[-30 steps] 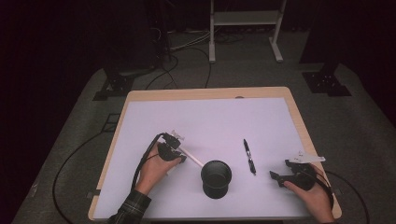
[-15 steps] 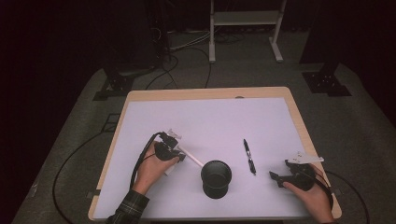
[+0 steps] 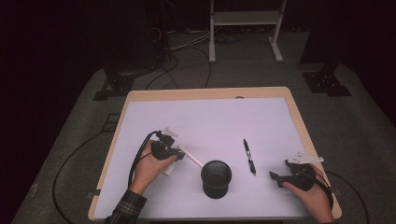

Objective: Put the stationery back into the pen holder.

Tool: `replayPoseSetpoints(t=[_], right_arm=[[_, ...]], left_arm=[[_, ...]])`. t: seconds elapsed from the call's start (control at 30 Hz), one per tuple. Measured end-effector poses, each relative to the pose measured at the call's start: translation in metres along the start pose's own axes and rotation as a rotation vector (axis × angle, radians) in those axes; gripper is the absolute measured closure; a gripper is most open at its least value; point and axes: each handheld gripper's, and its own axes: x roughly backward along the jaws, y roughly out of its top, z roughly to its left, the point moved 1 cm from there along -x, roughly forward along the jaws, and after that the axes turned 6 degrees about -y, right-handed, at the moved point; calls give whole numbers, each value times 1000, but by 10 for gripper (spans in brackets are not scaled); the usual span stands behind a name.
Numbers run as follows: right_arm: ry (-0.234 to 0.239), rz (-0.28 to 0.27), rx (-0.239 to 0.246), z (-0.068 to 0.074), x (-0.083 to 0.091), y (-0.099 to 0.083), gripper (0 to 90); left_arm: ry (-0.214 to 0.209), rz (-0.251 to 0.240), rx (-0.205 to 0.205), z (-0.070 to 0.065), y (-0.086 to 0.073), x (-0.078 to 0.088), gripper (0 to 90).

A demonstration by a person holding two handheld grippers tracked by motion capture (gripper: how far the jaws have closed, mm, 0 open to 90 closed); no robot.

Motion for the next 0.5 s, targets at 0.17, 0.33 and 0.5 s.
replayPoseSetpoints(t=[0.17,0.33,0.5], right_arm=[[0,0,-1,0,0,0,162],[1,0,-1,0,0,0,162],[1,0,-1,0,0,0,162]], left_arm=[[-14,-27,-8,-2,1,5,707],[-20,-48,-19,-6,4,11,707],[-30,-75,-30,-10,7,17,707]])
